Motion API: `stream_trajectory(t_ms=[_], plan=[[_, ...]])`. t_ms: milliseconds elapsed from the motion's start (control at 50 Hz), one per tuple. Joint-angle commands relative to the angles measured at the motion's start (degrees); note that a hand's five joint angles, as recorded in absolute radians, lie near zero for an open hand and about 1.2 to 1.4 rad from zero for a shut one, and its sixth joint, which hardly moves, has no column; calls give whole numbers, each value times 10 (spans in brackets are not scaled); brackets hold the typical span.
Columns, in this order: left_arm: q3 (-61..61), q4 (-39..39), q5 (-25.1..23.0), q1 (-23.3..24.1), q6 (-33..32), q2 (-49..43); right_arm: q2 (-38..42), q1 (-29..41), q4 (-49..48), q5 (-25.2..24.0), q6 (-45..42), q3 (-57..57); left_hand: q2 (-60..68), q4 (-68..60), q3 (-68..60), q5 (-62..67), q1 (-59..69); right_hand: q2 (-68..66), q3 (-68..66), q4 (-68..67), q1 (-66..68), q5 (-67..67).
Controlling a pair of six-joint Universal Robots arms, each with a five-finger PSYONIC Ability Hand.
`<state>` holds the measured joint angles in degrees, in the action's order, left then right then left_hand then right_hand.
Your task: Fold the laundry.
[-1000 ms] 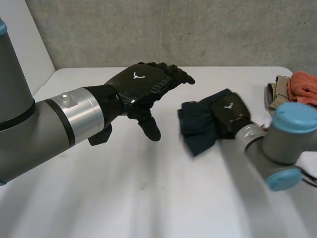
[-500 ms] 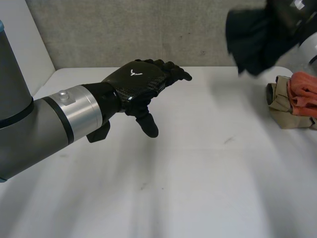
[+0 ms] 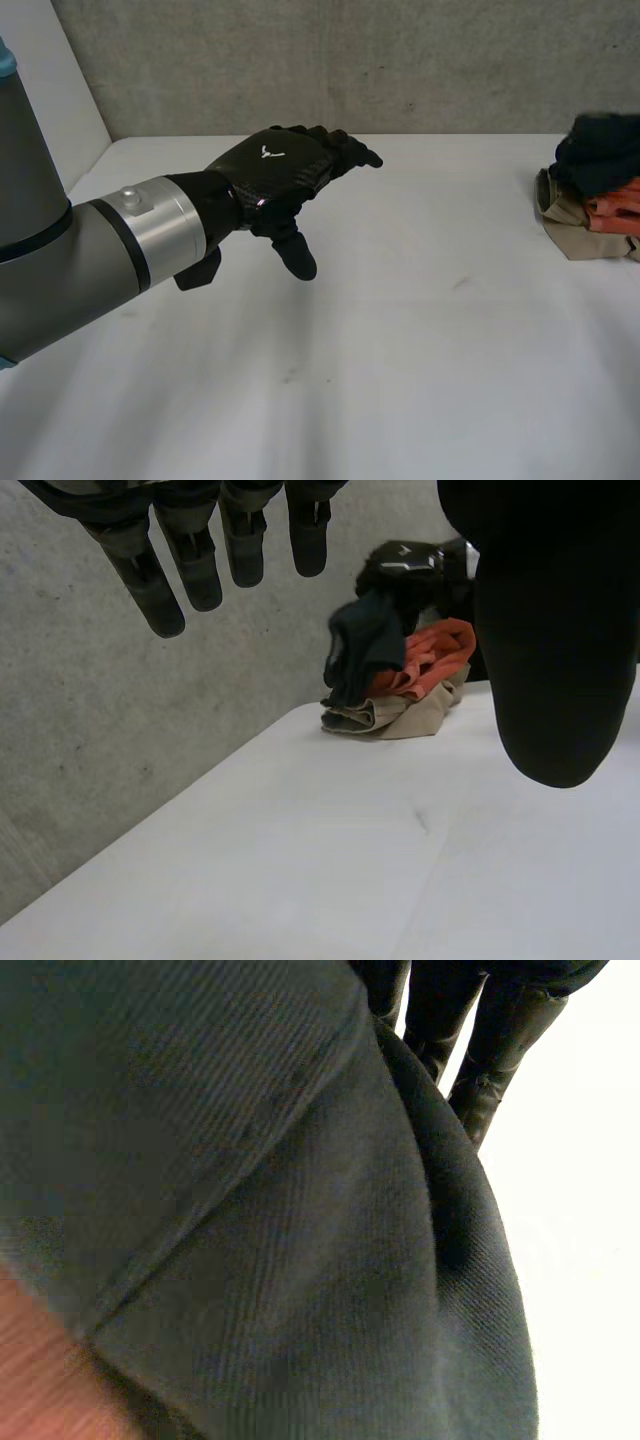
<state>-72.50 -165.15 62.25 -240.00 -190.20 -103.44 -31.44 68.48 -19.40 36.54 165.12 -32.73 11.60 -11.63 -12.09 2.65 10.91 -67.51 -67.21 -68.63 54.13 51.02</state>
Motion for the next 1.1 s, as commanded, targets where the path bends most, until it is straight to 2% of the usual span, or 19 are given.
stream_trajectory(t_ms=[20,240,260,280,300,420,480,560,580,660,720,800,820,900,960,980,1040,1060,1100], plan=[[-1,0,0,1,0,-3,-3,-50,0,-50,-5,-67,-4,4,9,-14,3,-125,-128,-114,259,190],[-5,-1,0,0,0,-1,-28,-69,9,-71,-5,-118,-4,4,9,-14,3,-120,-124,-109,254,185],[-5,-1,0,-1,0,-1,-32,-71,11,-70,-4,-120,-4,4,9,-14,3,24,21,36,109,40],[-5,-2,0,-1,0,-1,-36,-74,17,-68,-3,-123,-4,4,9,-14,3,229,226,240,-95,-164],[-5,-2,0,-1,0,-1,-49,-77,38,-64,-3,-129,-4,4,9,-14,3,575,572,586,-441,-510],[-5,-3,0,-1,0,3,-126,-75,143,-41,-6,-129,-4,4,9,-14,3,575,572,586,-441,-510],[-4,-3,0,-1,0,4,-166,-72,185,-2,-11,-125,-4,4,9,-14,3,575,572,586,-441,-510],[-4,-3,1,0,0,7,-215,-63,223,139,-15,-118,-4,4,9,-14,3,575,572,586,-441,-510],[-4,-3,1,-1,0,9,-238,-52,244,203,-19,-115,-4,4,9,-14,3,575,572,586,-441,-510],[0,-3,1,-6,1,16,-293,-10,283,319,-34,-105,-4,4,9,-14,3,575,572,586,-441,-510],[1,-3,2,-8,1,21,-317,39,285,358,-41,-101,-4,4,9,-14,3,575,572,586,-441,-510],[2,-4,11,-20,3,32,-340,147,285,401,-39,-110,-5,6,10,-16,1,575,572,586,-441,-510],[2,-7,22,-27,10,37,-346,195,286,419,-38,-118,-5,6,10,-16,1,575,572,586,-441,-510],[2,-18,61,-41,34,51,-358,308,285,476,-31,-175,-5,6,10,-16,1,575,572,586,-441,-510],[-2,-35,93,-51,40,58,-375,362,274,518,-28,-223,-4,4,9,-14,3,575,572,586,-441,-510],[-5,-51,122,-57,40,61,-384,392,255,544,-26,-254,-5,6,10,-16,1,575,572,586,-441,-510],[-7,-74,181,-67,41,59,-388,435,209,579,-23,-306,-4,4,9,-14,3,575,572,586,-441,-510],[-10,-85,223,-71,41,57,-389,460,177,598,-22,-341,-5,6,10,-16,1,575,572,586,-441,-510],[-15,-93,261,-73,39,53,-390,479,145,609,-23,-371,-7,7,12,-18,0,575,572,586,-441,-510]])
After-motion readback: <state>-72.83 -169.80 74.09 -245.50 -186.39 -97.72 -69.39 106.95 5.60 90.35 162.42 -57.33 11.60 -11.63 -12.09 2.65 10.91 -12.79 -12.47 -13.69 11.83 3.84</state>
